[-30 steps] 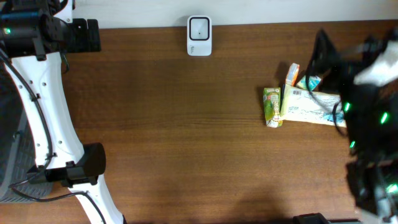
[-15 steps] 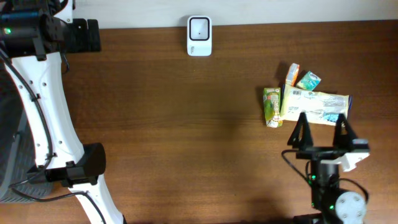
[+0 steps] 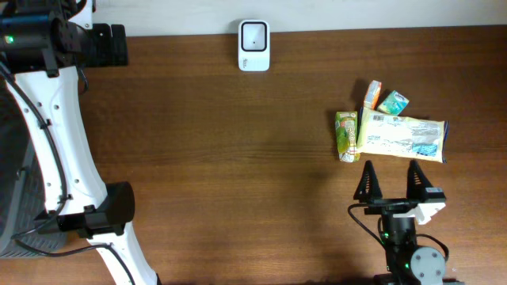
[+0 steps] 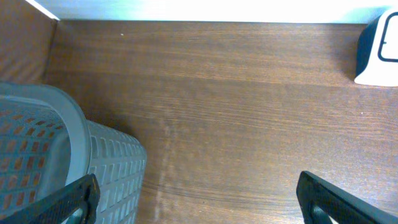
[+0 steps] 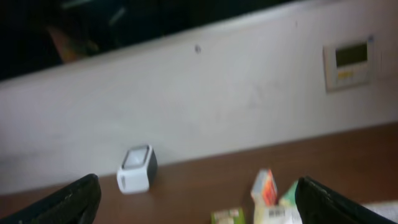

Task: Scan the item barcode

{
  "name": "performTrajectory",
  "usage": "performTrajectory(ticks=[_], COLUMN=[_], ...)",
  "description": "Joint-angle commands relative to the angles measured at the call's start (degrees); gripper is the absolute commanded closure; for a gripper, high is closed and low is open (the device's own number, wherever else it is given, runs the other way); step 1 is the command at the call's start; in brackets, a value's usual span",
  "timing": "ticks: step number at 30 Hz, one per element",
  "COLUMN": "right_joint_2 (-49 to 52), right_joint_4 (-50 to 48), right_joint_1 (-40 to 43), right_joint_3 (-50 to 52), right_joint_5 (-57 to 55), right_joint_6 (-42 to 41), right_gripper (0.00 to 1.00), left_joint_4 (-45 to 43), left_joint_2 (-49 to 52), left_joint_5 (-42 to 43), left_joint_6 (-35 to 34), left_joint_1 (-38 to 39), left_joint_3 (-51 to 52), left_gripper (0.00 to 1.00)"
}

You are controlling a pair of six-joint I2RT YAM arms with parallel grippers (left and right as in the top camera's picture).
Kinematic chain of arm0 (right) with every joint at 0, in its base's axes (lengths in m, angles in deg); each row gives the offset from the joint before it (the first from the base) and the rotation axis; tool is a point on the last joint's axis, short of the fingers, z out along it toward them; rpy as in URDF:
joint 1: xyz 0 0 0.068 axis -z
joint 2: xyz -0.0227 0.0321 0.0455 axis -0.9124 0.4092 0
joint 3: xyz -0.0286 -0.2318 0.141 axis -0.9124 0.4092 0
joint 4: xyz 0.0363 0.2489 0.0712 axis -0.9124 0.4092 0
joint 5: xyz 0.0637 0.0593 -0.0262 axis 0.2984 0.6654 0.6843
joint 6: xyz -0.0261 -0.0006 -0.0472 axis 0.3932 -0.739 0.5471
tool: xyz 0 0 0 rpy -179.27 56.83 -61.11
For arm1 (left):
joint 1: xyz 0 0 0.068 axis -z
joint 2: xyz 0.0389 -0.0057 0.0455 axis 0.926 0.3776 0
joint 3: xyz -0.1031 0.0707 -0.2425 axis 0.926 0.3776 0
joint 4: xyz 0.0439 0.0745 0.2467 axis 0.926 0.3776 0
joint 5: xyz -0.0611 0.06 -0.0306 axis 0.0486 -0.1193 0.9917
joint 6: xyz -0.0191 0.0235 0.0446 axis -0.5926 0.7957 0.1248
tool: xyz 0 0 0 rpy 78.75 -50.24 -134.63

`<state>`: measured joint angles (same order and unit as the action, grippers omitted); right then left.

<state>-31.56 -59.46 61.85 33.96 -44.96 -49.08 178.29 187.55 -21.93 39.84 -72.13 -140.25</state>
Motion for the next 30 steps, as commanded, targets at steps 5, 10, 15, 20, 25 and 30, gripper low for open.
performTrajectory(ticks=[5,10,15,20,25,30], right_joint_2=[-0.55,-0.55,-0.48,-0.48,-0.48,-0.48], right_joint_4=[14.05,14.32,14.34,14.34,14.34,14.34], right_joint_1=[0.26,0.26,0.26,0.26,0.26,0.26], right_joint_3=[0.66,0.66,0.66,0.66,0.66,0.66], right_joint_5=[0.33,0.35,0.33,0.33,0.33,0.33], right_joint_6=[-0.59,-0.57,-0.57,-0.57,-0.57,-0.57], right_gripper=[0.01,0.01,0.01,0.01,0.01,0.01], left_joint_4=[0.07,0.07,0.07,0.07,0.07,0.07], left_joint_2=[-0.66,-0.66,-0.66,-0.66,-0.66,-0.66], left_joint_5=[-0.22,-0.22,-0.22,-0.22,-0.22,-0.22], left_joint_6=[-0.31,-0.31,-0.31,-0.31,-0.31,-0.33], left_joint_1=[-0.35,-0.35,-0.35,-0.35,-0.35,-0.35], left_joint_3=[-0.46,-0.46,-0.46,-0.46,-0.46,-0.46], left_gripper=[0.01,0.01,0.01,0.01,0.01,0.01])
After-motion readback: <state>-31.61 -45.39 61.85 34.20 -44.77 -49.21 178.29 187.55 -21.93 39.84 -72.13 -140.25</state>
